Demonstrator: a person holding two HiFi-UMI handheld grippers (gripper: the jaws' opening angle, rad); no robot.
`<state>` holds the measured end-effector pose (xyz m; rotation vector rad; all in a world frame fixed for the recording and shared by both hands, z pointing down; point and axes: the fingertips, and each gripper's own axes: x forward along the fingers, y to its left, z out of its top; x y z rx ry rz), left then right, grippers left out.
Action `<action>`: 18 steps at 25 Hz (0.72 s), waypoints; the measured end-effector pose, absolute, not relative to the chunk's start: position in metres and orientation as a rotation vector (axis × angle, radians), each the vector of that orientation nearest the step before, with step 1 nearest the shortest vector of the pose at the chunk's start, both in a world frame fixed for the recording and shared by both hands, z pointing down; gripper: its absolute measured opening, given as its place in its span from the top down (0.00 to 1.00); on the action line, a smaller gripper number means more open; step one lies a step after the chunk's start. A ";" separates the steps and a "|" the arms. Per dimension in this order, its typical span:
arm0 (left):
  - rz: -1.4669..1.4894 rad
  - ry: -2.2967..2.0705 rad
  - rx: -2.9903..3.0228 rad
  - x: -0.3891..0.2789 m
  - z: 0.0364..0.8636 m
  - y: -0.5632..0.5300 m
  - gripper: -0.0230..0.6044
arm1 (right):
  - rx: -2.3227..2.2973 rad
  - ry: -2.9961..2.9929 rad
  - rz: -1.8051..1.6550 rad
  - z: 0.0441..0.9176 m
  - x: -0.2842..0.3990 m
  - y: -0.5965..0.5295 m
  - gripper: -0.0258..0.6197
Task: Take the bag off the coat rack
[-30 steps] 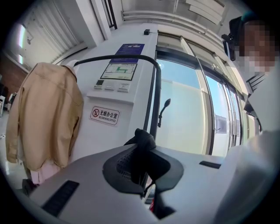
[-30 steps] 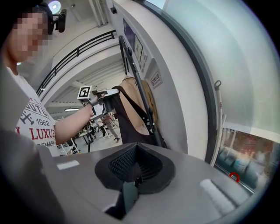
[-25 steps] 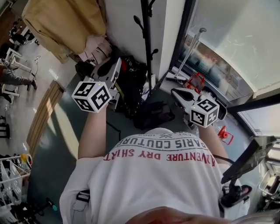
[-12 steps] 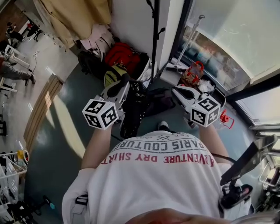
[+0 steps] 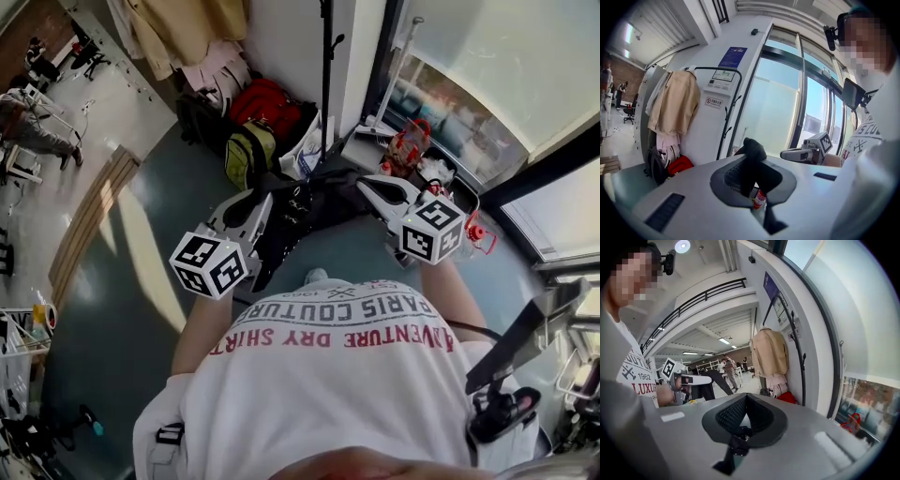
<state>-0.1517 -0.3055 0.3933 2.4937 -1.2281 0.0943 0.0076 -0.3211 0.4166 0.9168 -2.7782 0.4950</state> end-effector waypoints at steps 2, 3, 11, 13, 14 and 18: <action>0.076 -1.259 2.494 -0.140 0.392 -0.265 0.95 | 0.909 -2.783 0.480 0.418 0.022 -0.279 0.96; 0.066 -1.278 2.491 -0.134 0.390 -0.244 0.95 | 0.904 -2.784 0.472 0.419 0.031 -0.256 0.96; -0.039 -1.425 2.425 -0.094 0.386 -0.087 0.95 | 0.818 -2.803 0.476 0.429 0.097 -0.077 0.96; -0.047 -1.415 2.407 -0.084 0.383 -0.055 0.95 | 0.804 -2.805 0.487 0.425 0.103 -0.040 0.96; -0.050 -1.406 2.396 -0.080 0.382 -0.039 0.95 | 0.795 -2.807 0.488 0.422 0.105 -0.023 0.96; -0.049 -1.354 2.373 -0.060 0.377 0.021 0.95 | 0.757 -2.813 0.484 0.410 0.110 0.034 0.96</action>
